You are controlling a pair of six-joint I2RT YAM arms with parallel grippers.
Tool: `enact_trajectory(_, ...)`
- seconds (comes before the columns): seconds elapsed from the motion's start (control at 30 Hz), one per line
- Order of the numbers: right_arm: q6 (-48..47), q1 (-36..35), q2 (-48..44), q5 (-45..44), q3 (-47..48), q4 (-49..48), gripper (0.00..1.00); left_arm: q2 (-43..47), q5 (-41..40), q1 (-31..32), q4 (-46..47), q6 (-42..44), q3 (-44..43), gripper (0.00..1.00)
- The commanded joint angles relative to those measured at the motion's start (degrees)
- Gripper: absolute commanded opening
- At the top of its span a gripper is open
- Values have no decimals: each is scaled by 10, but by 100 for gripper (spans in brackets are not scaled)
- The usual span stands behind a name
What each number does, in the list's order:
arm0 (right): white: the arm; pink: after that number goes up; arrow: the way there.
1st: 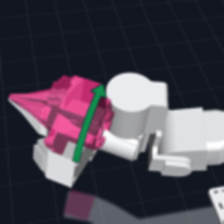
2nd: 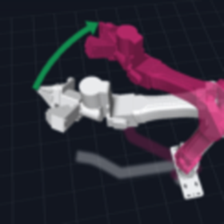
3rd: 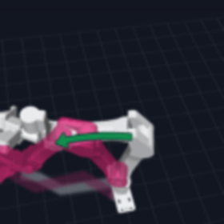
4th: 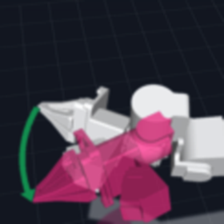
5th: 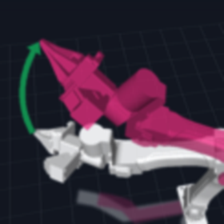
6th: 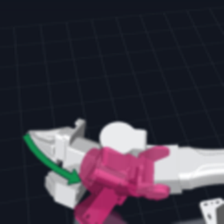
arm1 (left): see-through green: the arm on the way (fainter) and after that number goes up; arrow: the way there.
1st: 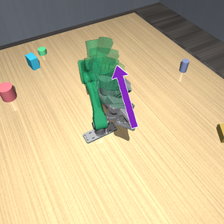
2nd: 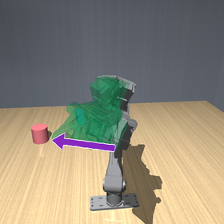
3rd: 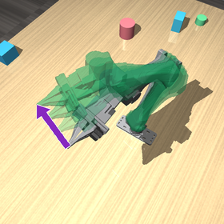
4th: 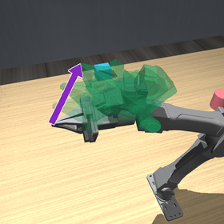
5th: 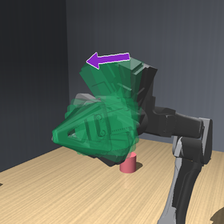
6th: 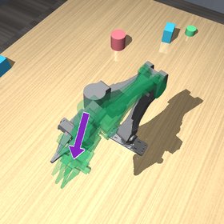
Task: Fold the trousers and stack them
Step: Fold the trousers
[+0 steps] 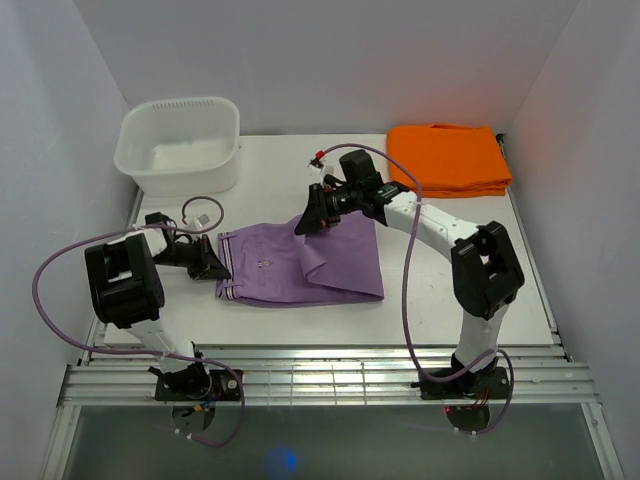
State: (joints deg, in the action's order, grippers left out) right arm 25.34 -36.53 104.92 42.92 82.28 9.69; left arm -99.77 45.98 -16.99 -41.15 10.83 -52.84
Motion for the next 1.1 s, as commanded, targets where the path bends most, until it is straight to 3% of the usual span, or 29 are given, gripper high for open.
enact_trajectory(0.0,35,-20,24,-26,50,-50,8,21,27,11,28,-15,17,0)
enact_trajectory(0.43,40,-97,149,-90,186,-26,8,17,28,30,37,-32,25,0)
enact_trajectory(1.07,108,-144,224,-104,242,-63,8,8,20,40,38,-39,23,0)
